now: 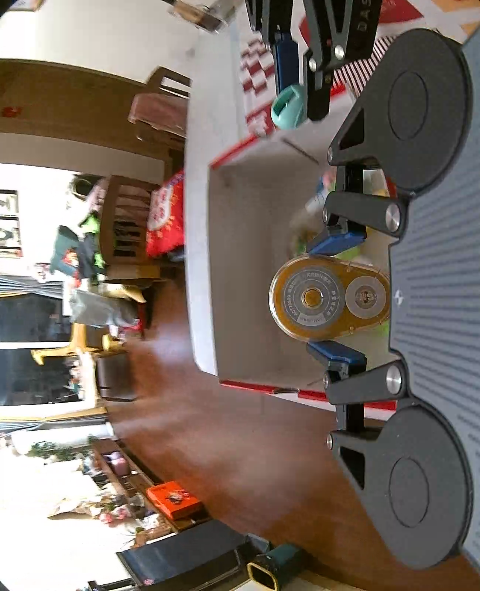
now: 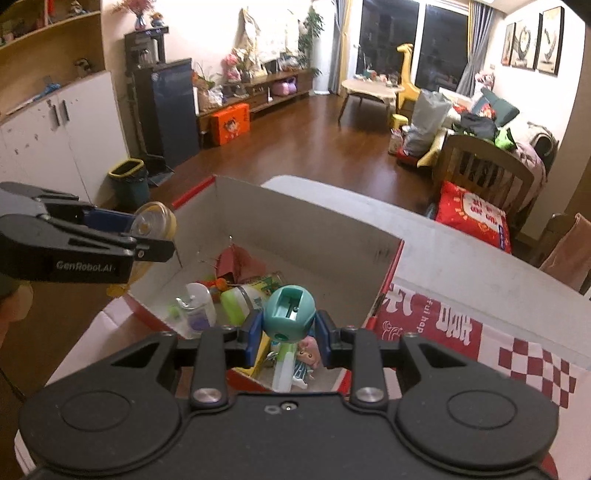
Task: Organize rigid objects
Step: 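Lower into the box and release the tape with the left tool while the right tool releases the sharpener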
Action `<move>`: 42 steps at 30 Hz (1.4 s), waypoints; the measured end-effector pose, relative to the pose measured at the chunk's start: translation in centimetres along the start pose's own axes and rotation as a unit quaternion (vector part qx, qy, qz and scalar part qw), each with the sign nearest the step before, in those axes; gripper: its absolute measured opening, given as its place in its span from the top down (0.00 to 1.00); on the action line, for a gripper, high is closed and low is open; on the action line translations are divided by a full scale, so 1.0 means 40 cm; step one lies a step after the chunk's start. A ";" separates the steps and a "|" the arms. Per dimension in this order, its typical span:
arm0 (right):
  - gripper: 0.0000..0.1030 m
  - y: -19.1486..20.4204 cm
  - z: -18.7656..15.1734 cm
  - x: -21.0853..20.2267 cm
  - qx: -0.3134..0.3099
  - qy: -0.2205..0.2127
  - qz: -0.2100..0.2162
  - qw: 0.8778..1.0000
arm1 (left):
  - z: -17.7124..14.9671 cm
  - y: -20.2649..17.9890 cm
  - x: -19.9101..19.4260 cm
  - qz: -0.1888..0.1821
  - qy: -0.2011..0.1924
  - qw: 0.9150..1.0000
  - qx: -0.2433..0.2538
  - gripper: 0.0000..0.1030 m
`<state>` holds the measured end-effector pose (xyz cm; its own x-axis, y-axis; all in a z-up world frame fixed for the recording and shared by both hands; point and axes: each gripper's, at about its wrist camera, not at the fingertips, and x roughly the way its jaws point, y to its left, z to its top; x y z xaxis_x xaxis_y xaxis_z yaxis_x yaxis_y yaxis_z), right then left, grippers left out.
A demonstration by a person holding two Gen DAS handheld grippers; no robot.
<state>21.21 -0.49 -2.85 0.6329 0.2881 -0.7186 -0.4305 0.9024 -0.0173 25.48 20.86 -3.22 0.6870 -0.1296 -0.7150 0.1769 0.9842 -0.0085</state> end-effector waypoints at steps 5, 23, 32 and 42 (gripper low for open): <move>0.72 0.014 0.009 0.055 -0.001 0.014 -0.007 1.000 | 0.017 0.026 0.074 -0.001 0.018 1.000 0.007 0.52; 0.72 0.063 0.025 0.220 -0.003 0.078 0.000 0.997 | 0.033 0.042 0.231 -0.013 0.071 0.997 0.027 0.52; 0.70 0.064 0.020 0.259 0.009 0.106 -0.002 0.994 | 0.036 0.041 0.261 -0.002 0.088 0.995 0.038 0.52; 0.57 0.038 0.011 0.236 0.031 0.098 0.008 0.995 | 0.029 0.030 0.249 -0.005 0.091 0.995 0.028 0.38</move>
<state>26.79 3.72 -9.35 0.4858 0.2403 -0.8404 -0.3953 0.9179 0.0339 33.34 20.61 -9.52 0.5459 -0.1109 -0.8305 0.2265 0.9738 0.0188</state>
